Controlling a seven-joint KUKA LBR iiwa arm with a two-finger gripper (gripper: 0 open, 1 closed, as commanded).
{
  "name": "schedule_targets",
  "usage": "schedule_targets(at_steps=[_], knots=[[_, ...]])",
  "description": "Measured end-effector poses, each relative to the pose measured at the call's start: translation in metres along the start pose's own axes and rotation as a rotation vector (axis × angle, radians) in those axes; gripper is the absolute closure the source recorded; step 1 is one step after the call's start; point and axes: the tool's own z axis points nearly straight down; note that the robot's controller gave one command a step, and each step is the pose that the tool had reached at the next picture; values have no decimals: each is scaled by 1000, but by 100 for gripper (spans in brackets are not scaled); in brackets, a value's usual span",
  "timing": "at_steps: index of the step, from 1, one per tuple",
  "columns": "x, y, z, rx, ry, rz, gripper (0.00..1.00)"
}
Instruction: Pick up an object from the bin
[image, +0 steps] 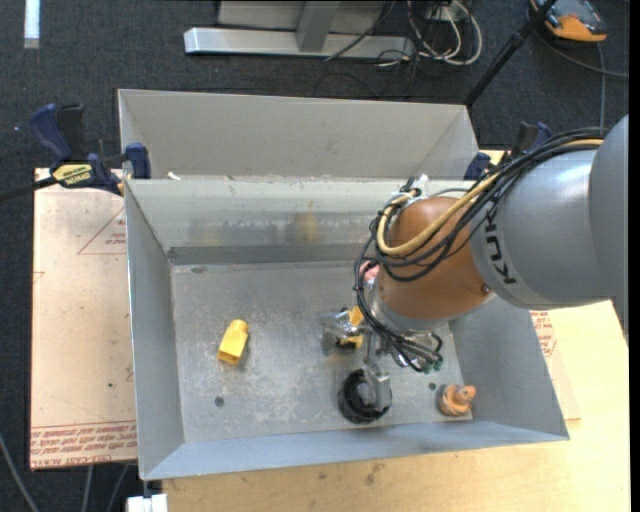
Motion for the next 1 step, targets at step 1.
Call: schedule_targets(at_steps=[1], knots=[[9, -32, 8, 1, 0, -89, 100]])
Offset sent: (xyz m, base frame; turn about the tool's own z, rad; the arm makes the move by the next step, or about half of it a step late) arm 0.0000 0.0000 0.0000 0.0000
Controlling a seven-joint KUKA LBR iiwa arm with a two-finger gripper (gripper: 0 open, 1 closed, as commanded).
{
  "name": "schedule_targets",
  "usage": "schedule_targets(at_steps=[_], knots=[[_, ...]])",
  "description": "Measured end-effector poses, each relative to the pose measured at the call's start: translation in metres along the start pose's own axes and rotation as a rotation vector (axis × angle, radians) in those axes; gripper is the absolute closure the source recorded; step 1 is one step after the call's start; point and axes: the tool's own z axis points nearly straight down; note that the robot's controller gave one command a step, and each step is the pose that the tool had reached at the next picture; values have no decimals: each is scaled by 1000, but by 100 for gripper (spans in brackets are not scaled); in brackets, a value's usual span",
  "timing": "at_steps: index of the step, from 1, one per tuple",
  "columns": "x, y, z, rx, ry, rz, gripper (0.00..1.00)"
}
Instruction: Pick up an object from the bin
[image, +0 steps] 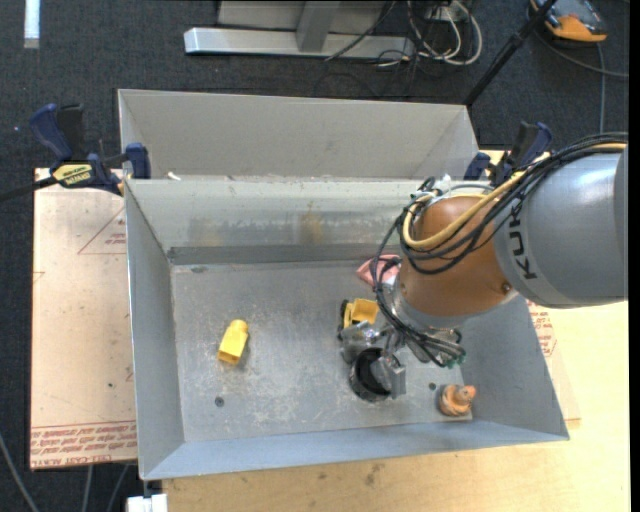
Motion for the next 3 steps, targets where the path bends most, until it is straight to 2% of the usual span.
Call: schedule_targets(at_steps=[1, 2, 3], knots=[[0, 0, 0, 0, 0, 0, 100], [2, 5, -49, -1, 1, 14, 100], [2, 5, -49, -1, 1, 15, 100]])
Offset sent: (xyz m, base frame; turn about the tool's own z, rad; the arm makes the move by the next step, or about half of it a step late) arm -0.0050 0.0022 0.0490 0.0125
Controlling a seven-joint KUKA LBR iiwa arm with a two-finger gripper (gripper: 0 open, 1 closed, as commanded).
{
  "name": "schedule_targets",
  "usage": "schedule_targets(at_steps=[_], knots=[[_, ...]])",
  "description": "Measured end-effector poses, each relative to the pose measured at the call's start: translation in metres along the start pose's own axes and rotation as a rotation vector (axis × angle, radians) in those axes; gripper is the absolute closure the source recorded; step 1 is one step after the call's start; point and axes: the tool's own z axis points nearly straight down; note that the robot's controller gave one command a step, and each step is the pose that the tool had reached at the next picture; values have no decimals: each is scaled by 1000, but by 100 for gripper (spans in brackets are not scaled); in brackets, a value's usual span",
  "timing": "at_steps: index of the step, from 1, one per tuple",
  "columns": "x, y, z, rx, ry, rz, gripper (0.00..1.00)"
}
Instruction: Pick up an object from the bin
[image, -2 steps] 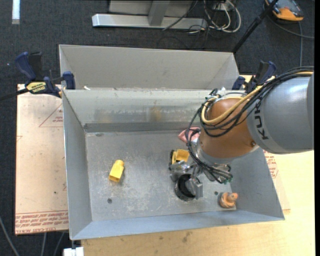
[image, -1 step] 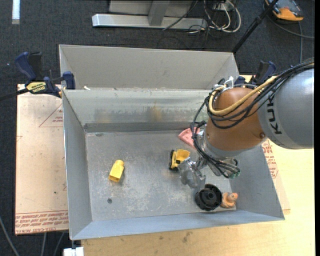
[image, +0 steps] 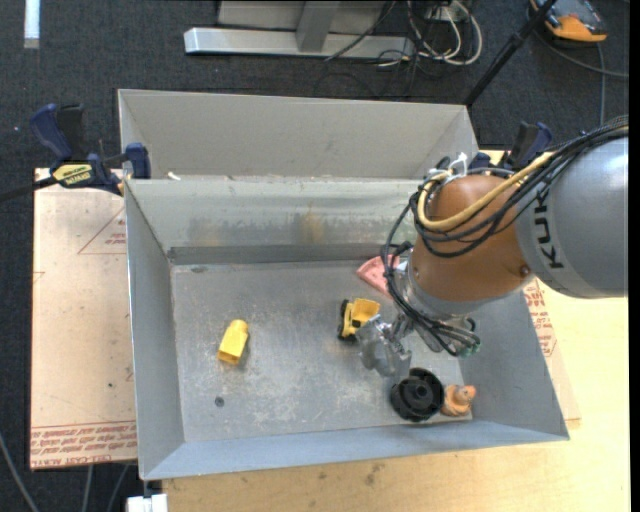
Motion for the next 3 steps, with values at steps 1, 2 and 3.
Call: schedule_targets(at_steps=[1, 2, 3], knots=[[-16, -1, -43, 1, -2, 65, 0], [-16, -1, -43, 0, -1, 66, 0], [20, -33, -52, -1, 1, 111, 0]])
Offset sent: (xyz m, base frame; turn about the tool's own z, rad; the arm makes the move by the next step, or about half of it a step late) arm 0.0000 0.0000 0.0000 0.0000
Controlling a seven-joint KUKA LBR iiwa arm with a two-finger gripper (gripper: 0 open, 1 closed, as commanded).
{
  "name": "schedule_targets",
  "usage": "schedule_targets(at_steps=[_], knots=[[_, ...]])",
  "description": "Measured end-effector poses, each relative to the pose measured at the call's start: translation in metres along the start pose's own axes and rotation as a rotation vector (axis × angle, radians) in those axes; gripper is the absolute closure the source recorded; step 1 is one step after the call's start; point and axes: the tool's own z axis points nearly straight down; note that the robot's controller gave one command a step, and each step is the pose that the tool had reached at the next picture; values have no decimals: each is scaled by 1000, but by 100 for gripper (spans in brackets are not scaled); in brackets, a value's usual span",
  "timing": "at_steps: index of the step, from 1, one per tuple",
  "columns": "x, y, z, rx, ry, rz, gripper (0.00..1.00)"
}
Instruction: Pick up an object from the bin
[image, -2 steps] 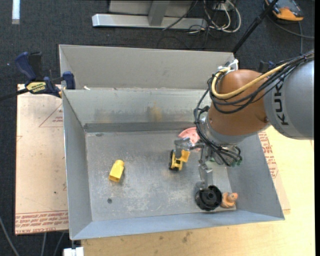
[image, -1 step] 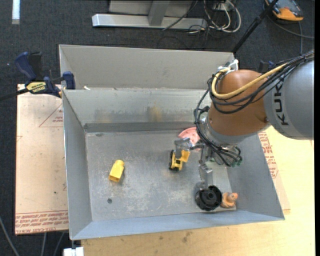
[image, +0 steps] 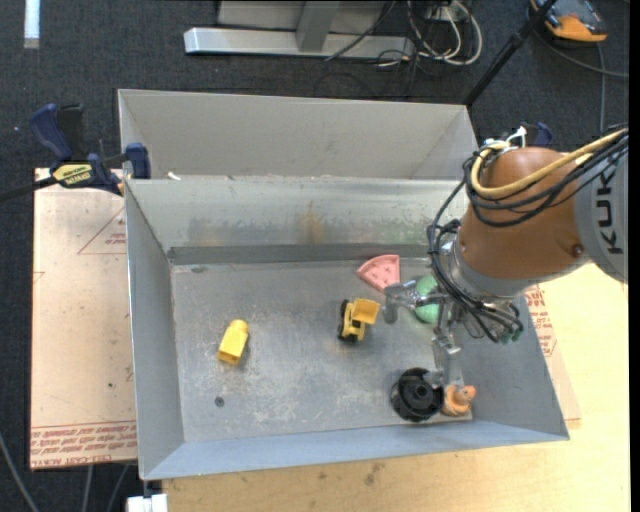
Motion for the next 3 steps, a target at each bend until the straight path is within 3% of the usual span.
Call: schedule_targets(at_steps=[1, 2, 3], knots=[[20, -11, 4, 4, 1, 88, 0], [20, -28, 41, 2, -4, 90, 0], [26, -35, 72, 2, 0, 225, 0]])
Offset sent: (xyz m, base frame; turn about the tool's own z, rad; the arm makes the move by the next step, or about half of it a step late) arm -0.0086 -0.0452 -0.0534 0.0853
